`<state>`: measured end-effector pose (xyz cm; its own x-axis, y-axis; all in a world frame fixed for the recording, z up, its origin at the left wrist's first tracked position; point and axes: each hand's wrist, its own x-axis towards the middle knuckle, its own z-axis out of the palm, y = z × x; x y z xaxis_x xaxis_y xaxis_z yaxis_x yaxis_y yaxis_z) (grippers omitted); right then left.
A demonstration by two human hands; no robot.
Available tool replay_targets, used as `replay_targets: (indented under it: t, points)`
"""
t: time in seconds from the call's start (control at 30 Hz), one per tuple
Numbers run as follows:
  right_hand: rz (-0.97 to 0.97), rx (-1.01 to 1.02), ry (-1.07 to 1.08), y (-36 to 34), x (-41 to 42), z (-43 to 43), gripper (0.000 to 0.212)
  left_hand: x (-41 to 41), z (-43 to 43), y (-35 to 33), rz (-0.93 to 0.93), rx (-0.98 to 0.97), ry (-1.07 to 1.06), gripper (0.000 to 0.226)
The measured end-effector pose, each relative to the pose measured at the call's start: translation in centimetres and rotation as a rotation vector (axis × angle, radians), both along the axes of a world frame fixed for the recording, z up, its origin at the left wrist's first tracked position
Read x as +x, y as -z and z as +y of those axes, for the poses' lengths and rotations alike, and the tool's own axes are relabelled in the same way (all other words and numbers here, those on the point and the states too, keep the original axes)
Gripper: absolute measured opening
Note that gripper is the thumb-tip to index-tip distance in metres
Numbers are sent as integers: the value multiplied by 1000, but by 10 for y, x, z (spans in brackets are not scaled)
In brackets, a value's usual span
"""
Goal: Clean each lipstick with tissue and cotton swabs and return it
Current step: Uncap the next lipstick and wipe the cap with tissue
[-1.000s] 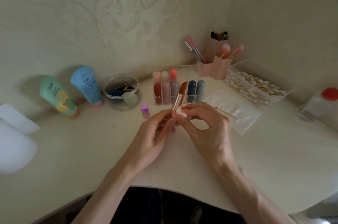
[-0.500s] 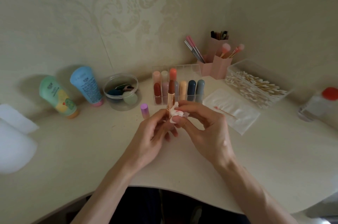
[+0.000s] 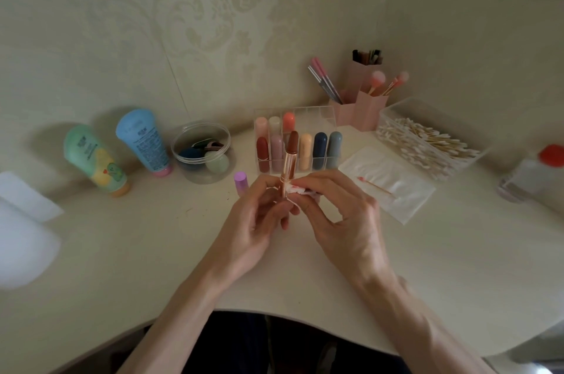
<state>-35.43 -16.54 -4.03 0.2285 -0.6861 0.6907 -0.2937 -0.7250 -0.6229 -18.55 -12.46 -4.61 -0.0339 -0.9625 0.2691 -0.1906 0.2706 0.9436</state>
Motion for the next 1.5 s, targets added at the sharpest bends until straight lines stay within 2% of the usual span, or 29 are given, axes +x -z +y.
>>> replay_targets:
  t: [0.27,0.63,0.9,1.07,1.2,1.27,1.4,1.5]
  points:
    - [-41,64,22,-1,-1,-2,15,3,3,0,-188,-16,67,17]
    - [-64,56,-28,-1,0,0,11,2,0,2,-140,-26,-9,27]
    - [-151,237,-21,-4,1,2,12,1,1,-4,-163,-54,30,26]
    - [-161,293,-45,-5,1,2,12,0,0,-5,-138,-42,56,28]
    - [-157,281,-67,-4,0,1,12,0,-1,-4,-111,-11,41,38]
    - [-161,263,-82,-5,0,2,12,1,-1,-4,-96,-20,42,35]
    - [-157,222,-91,-4,3,1,13,2,0,-3,125,57,3,30]
    - [-139,187,-86,-2,4,2,14,2,0,-3,130,33,-3,20]
